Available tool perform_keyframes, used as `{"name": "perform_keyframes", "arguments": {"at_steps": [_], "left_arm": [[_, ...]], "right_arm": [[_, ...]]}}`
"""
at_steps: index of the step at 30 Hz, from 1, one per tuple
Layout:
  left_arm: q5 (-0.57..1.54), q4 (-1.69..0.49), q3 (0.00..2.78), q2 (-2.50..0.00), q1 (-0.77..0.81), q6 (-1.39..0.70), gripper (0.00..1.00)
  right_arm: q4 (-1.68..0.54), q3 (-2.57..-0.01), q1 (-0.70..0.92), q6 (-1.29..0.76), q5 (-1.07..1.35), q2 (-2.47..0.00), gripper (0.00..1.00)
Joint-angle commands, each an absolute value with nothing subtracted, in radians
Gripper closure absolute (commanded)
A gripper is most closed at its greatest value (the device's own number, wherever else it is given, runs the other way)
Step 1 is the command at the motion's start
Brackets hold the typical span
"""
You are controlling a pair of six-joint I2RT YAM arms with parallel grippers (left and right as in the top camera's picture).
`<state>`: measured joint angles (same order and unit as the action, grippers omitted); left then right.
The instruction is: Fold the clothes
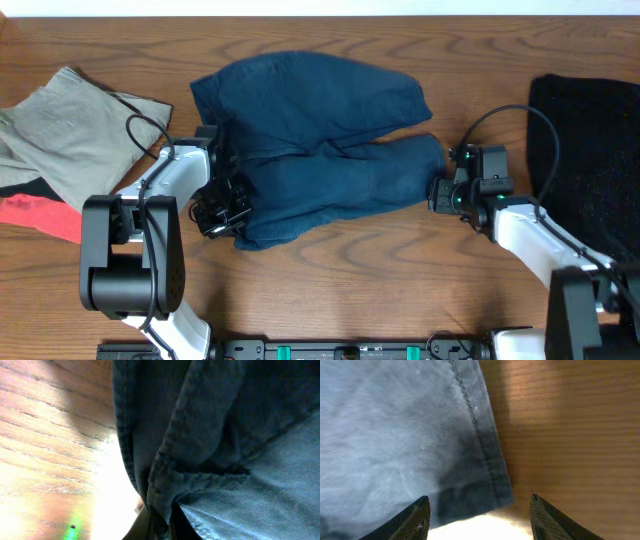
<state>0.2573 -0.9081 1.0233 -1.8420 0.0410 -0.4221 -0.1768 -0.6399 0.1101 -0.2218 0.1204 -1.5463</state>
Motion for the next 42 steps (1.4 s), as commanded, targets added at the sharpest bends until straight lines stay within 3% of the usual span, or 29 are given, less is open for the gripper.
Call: {"name": "perform_keyframes", "arguments": {"at_steps": [1, 4, 6, 7, 17, 22, 30, 38, 42], "left_arm": [[0.146, -0.891, 1.003, -1.864, 0.031, -0.439, 0.94], [0.146, -0.9, 1.003, -1.864, 0.031, -0.439, 0.94], [0.146, -0.908, 1.003, -1.863, 0.031, -0.438, 0.94], [0.146, -0.912, 1.003, -1.863, 0.031, -0.438, 0.94], [0.229, -0.967, 1.007, -1.769, 0.031, -0.336, 0.94], [0.368, -1.024, 1.007, -1.616, 0.031, -0.247, 0.94], [0.386, -1.171, 1.029, -1.281, 0.031, -0.213, 0.94], [0.437, -1.212, 1.044, -0.99, 0.031, -0.214, 0.94], [0.353, -1.148, 1.049, -0.911, 0.031, -0.263, 0.94]], "right_arm": [[-0.14, -0.632, 0.14, -0.243, 0.113, -1.593, 0.39], [-0.099, -0.632, 0.14, -0.255, 0.113, -1.634, 0.52], [-0.091, -0.632, 0.14, -0.266, 0.113, -1.651, 0.88], [-0.093, -0.632, 0.139, -0.273, 0.113, -1.654, 0.99], [-0.322, -0.681, 0.084, -0.277, 0.141, -1.467, 0.99], [-0.577, -0.801, 0.005, -0.276, 0.134, -1.27, 0.99], [-0.906, -1.015, -0.108, -0.226, 0.06, -1.057, 0.99], [-1.072, -1.187, -0.151, -0.183, 0.035, -0.979, 0.99], [-1.058, -1.258, -0.149, -0.166, 0.033, -0.986, 0.99]]}}
